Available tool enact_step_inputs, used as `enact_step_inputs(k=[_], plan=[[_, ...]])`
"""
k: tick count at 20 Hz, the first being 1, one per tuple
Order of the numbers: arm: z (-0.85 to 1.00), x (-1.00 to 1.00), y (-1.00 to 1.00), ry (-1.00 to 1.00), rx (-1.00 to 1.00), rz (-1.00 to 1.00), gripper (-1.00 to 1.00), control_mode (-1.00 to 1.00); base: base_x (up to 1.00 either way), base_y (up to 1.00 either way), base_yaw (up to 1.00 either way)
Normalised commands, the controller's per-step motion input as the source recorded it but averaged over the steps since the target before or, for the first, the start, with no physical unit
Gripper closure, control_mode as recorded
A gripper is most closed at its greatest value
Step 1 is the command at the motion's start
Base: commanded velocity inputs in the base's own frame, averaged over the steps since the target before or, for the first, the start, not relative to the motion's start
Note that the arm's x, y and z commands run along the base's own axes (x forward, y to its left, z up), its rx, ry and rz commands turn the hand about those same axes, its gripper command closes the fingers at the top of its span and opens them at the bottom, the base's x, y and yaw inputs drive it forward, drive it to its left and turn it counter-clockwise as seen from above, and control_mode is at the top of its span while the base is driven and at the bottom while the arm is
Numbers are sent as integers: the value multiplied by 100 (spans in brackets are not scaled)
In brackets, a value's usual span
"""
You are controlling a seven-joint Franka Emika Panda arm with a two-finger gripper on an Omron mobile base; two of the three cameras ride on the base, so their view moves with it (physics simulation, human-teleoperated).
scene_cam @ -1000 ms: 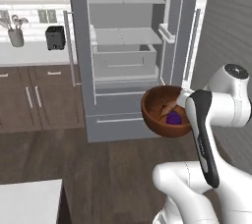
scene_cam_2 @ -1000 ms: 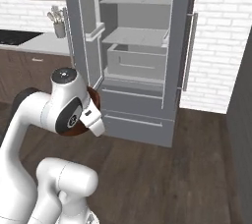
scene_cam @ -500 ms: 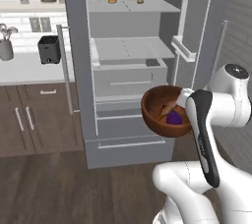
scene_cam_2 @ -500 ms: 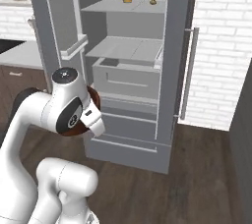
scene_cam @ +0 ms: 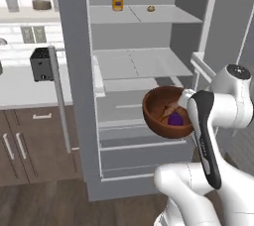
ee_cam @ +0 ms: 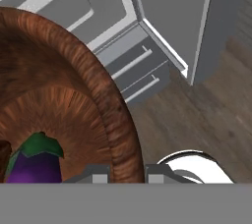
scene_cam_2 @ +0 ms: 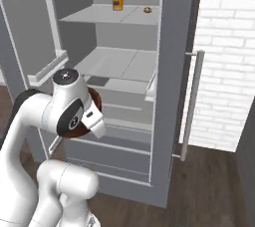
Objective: Pick the chicken drumstick and eggplant from their plates and place them in the bowl. Then put the bowl in the fridge.
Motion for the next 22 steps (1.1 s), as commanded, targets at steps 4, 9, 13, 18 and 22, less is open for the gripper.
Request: enact_step_inputs(k=[4, 9, 13, 18, 22], plan=[[0, 0, 0, 0, 0, 0, 100, 100, 67, 55, -6], [0, 0, 0, 0, 0, 0, 100, 100, 68, 23, -2], [0, 0, 0, 0, 0, 0, 100, 100, 70, -31, 1], [0, 0, 0, 0, 0, 0, 100, 100, 44, -14, 1], [0, 0, 0, 0, 0, 0, 100, 100, 28, -1, 0]])
